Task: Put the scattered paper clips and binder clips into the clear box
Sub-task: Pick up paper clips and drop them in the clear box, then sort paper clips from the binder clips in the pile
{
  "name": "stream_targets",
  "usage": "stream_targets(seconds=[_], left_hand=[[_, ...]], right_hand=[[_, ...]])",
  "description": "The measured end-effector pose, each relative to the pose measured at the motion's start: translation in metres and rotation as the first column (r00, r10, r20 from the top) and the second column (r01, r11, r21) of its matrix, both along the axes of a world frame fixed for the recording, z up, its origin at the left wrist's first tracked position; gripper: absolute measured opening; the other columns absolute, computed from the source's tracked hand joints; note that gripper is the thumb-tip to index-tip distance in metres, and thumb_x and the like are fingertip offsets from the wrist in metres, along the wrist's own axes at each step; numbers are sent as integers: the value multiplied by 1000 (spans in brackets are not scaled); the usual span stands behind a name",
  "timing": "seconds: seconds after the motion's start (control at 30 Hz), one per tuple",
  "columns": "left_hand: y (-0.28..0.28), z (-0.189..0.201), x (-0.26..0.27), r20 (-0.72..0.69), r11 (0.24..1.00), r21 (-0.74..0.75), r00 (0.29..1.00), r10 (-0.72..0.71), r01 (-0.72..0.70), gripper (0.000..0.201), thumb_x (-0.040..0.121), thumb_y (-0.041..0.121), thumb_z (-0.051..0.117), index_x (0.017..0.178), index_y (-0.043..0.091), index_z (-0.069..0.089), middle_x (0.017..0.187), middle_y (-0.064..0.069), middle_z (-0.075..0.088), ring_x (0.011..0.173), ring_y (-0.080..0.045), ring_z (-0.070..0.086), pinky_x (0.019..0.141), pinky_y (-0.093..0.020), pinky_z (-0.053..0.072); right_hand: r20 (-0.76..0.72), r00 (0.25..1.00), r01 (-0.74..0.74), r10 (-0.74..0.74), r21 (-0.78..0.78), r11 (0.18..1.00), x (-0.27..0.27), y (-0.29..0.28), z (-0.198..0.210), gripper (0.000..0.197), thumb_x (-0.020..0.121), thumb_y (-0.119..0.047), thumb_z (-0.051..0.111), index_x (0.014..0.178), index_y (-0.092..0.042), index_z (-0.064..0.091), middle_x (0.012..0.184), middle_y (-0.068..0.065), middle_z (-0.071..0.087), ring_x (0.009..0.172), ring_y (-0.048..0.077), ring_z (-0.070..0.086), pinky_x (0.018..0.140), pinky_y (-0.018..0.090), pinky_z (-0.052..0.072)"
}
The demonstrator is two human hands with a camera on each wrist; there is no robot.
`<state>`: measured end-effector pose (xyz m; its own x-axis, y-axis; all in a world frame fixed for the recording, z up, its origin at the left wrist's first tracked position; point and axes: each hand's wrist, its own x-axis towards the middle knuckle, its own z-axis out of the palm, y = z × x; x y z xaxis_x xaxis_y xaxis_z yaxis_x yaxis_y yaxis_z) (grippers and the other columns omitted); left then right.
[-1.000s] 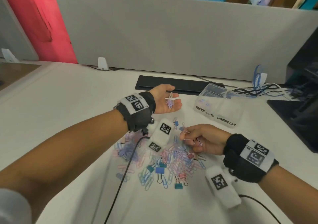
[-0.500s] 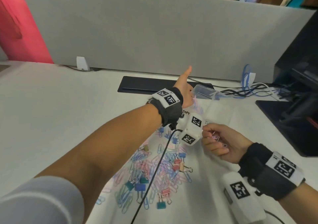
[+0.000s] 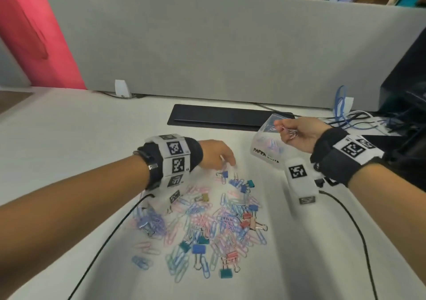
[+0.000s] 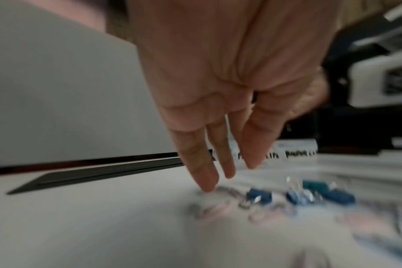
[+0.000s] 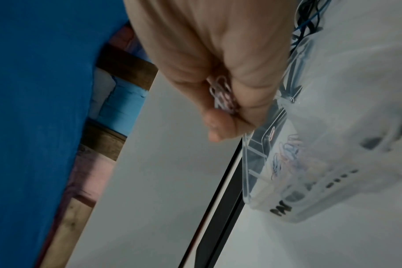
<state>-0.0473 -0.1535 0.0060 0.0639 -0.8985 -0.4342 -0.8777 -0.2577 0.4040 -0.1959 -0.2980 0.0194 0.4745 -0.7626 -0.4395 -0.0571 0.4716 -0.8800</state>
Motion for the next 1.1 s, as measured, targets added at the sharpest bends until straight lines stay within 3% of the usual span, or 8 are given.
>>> stream_targets(seconds=[0.13, 0.2, 0.3, 0.4, 0.63, 0.87, 1.0, 1.1], left_hand=[[13, -17, 4, 162, 985, 96, 974, -161, 147, 63, 89, -1, 46, 147, 18, 27, 153, -5, 29, 139, -20, 31, 113, -27, 29], [14, -22, 5, 193, 986, 73, 968, -159, 148, 68, 89, 6, 52, 148, 17, 21, 152, -7, 29, 138, -21, 32, 114, -28, 29], [13, -25, 3, 226, 990, 24, 964, -141, 139, 70, 87, 15, 60, 147, 13, 24, 147, -9, 35, 134, -23, 36, 111, -30, 32], [13, -24, 2, 263, 989, -19, 955, -139, 149, 59, 87, 17, 61, 141, 10, 39, 139, -11, 43, 126, -23, 44, 101, -27, 37], [15, -26, 1, 224, 995, -100, 975, 9, 14, 36, 82, 14, 67, 116, 4, 62, 120, -12, 63, 111, -25, 59, 89, -27, 46], [26, -25, 4, 132, 995, -70, 988, 80, -71, 52, 83, 3, 59, 132, 14, 45, 120, -8, 61, 96, -19, 54, 86, -27, 45], [37, -26, 7, 110, 996, -54, 991, 70, -64, 44, 83, -2, 56, 125, 13, 50, 100, -2, 55, 90, -15, 49, 80, -25, 43], [46, -24, 10, 124, 1000, -23, 992, -12, 15, 39, 84, -1, 57, 121, 9, 56, 114, -8, 59, 93, -15, 52, 81, -23, 42]], right_hand=[[-63, 991, 116, -119, -52, 992, 17, -9, -5, 25, 96, -1, 37, 74, -8, 45, 73, 6, 43, 59, 14, 41, 36, 15, 43], [-59, 984, 167, -169, -44, 985, 21, -9, -5, 14, 97, -15, 42, 97, -6, 53, 90, 7, 48, 76, 21, 50, 63, 24, 53], [-100, 985, 131, -139, -78, 988, 21, -10, -7, 50, 97, -29, 41, 140, -6, 32, 137, 10, 42, 122, 30, 46, 95, 37, 40], [-224, 971, 49, -85, -164, 985, 23, -5, -6, 60, 95, -40, 40, 145, -11, 24, 153, 12, 26, 140, 28, 27, 112, 38, 25], [-507, 862, -355, -14, -622, 698, 20, 42, -9, 27, 86, 3, 49, 109, -6, 59, 105, 6, 55, 105, 22, 52, 88, 31, 42], [-913, 354, -907, 204, -282, 313, 23, 88, -39, 55, 75, -8, 69, 126, -18, 50, 126, 5, 49, 107, 19, 47, 94, 31, 43], [-943, 280, -938, 179, -229, 260, 26, 96, -39, 63, 76, -19, 72, 132, -15, 45, 131, 8, 44, 119, 24, 46, 93, 27, 39], [-953, 258, -948, 158, -218, 232, 25, 98, -37, 55, 77, -12, 71, 128, -12, 49, 130, 8, 47, 106, 21, 49, 81, 22, 36]])
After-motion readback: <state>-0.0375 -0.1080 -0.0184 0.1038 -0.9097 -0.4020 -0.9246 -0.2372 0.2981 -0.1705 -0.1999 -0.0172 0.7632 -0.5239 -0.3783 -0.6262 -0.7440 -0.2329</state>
